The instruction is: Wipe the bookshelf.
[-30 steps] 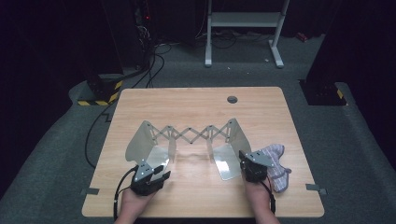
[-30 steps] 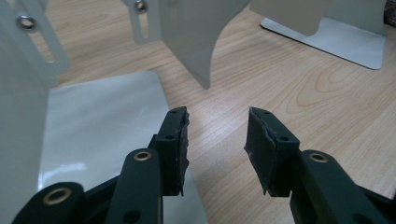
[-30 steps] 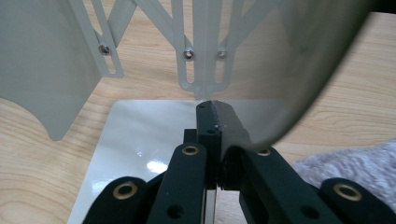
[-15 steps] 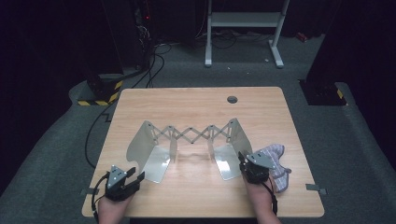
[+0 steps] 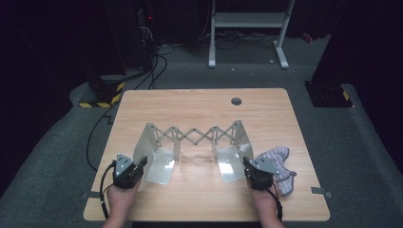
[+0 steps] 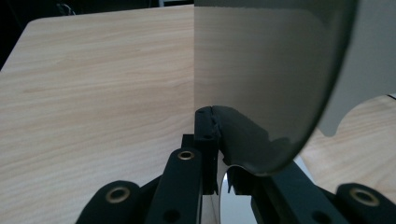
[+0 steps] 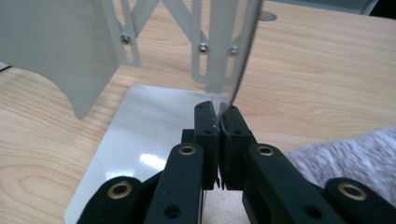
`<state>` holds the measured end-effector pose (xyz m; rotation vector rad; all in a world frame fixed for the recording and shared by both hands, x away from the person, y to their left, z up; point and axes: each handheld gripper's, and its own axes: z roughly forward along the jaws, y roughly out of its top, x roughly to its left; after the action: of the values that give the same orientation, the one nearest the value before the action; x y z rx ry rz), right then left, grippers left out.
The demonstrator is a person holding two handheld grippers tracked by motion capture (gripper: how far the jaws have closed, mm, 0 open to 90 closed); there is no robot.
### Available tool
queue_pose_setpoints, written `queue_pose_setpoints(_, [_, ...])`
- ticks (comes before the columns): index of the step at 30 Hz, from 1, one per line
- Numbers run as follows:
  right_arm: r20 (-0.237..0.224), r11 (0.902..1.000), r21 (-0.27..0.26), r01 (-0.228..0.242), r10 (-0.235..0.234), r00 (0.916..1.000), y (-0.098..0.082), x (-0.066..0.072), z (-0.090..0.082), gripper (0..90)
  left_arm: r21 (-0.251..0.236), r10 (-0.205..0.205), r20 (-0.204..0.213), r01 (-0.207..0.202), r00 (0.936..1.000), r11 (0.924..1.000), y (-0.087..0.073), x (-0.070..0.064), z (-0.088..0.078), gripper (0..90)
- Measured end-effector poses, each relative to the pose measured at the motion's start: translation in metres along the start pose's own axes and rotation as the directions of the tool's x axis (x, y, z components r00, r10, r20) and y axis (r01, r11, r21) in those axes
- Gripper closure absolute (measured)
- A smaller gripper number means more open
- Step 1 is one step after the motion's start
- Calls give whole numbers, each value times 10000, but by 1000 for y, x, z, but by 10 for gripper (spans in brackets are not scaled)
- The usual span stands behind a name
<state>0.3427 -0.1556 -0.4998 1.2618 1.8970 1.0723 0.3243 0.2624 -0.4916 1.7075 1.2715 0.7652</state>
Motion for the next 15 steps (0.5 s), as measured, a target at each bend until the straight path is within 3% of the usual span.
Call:
queue_pose_setpoints(3, [137, 10000, -30, -33, 34, 9999, 4, 1, 8, 864, 60, -169, -13, 169, 9999, 9998, 7, -1, 11, 832])
queue_pose_setpoints(6, [539, 9998, -22, 191, -189, 9984, 12, 1, 23, 853, 155, 54, -152, -51, 9999, 9999, 13, -6, 22, 828])
queue_pose_setpoints(9, [814, 9998, 151, 99, -111, 9966, 20, -5, 36, 849, 197, 304, -183, -301, 9994, 9994, 19, -14, 33, 812])
queue_pose_setpoints(11, [818, 9995, 320, -19, -7, 9966, 24, -9, 41, 844, 91, 153, -176, -152, 9997, 9998, 21, -14, 39, 813])
queue_pose_setpoints(15, [823, 9993, 341, 179, -207, 9964, 24, -9, 41, 842, -57, -285, -285, 284, 9992, 9996, 22, -8, 46, 830])
